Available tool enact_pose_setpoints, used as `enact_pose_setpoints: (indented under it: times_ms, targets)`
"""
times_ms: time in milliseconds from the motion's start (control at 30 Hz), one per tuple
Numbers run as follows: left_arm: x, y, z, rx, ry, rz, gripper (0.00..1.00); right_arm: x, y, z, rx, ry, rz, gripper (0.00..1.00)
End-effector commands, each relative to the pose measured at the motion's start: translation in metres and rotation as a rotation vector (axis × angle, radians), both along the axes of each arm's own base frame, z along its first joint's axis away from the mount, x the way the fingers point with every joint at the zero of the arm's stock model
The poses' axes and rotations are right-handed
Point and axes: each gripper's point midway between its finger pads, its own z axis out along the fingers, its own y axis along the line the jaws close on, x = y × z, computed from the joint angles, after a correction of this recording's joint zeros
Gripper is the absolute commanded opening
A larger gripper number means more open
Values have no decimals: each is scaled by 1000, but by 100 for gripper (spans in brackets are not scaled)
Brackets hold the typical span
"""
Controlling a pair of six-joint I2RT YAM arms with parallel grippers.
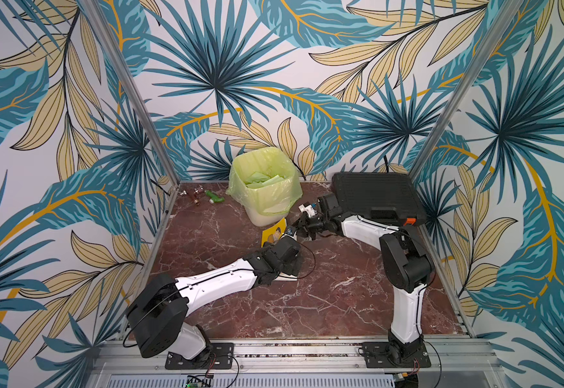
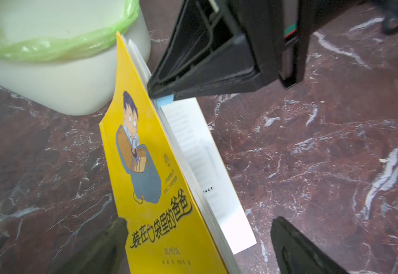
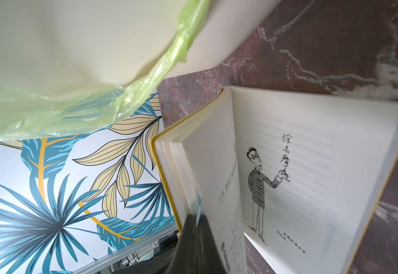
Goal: Peel off the used sticky note
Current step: Turn the page of the book at the center of the board.
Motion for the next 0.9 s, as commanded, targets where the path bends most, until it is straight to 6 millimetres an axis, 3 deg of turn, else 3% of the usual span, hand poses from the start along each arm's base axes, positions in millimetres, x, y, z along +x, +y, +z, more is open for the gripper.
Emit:
enact_pose_setpoints:
  times_ms: [0,400,867]
  targets:
    - [4,10,3,62,-11,47,93,2,1,18,22,-45,-24,0]
    - [-1,24,-6,68,-2,79,71,-1,0,17,13,-53,-9,0]
    - [-1,51,-30,-96,73,153,44,-5,-2,10,-13,-50,4,0]
